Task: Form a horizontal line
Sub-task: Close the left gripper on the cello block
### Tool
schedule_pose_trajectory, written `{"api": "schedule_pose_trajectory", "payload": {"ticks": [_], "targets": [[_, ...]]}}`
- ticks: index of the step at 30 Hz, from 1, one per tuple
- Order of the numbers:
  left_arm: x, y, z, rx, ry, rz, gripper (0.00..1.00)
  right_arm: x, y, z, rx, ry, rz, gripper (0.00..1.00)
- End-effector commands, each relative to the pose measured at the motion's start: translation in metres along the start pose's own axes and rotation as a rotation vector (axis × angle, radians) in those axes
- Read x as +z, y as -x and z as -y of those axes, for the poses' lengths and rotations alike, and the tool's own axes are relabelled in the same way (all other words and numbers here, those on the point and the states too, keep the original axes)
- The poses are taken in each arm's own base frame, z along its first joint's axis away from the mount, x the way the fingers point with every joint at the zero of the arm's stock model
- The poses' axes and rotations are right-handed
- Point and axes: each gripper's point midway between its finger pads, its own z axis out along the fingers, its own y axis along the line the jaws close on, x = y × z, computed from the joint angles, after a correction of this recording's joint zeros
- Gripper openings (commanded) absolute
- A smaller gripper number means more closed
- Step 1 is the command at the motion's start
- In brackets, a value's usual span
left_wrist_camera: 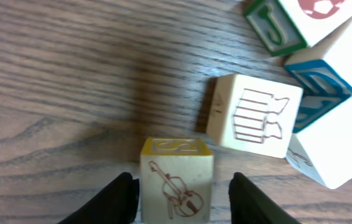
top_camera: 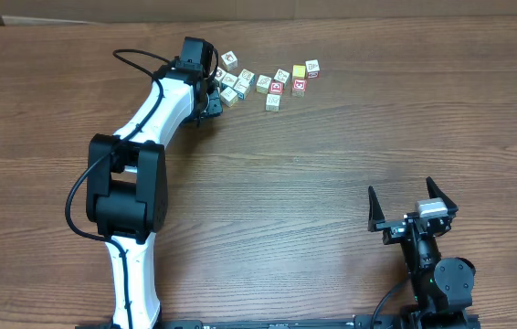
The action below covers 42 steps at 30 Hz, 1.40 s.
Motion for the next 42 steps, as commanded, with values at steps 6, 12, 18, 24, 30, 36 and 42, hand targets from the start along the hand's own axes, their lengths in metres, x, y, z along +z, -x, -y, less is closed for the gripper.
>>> {"api": "schedule_pose_trajectory", "payload": {"ticks": [6, 12, 18, 24, 30, 36, 42], "targets": [[0.000, 0.005, 0.005, 0.036, -0.007, 0.012, 0.48, 0.000, -0.001, -0.002, -0.001, 0.009, 0.006, 1.00], [0.002, 0.006, -0.001, 0.036, 0.025, 0.022, 0.43, 0.000, -0.001, -0.002, -0.001, 0.009, 0.006, 1.00], [0.003, 0.004, -0.001, 0.036, 0.026, 0.019, 0.42, 0.000, -0.001, -0.002, -0.001, 0.009, 0.006, 1.00], [0.003, 0.004, -0.001, 0.036, 0.026, 0.018, 0.43, 0.000, -0.001, -0.002, -0.001, 0.009, 0.006, 1.00], [0.009, 0.001, -0.003, 0.037, 0.034, 0.011, 0.43, 0.000, -0.001, -0.002, -0.001, 0.009, 0.006, 1.00], [0.009, 0.001, -0.005, 0.037, 0.045, 0.013, 0.41, 0.000, -0.001, -0.002, -0.001, 0.009, 0.006, 1.00], [0.010, 0.002, -0.006, 0.037, 0.049, 0.014, 0.40, 0.000, -0.001, -0.002, -0.001, 0.009, 0.006, 1.00]]}}
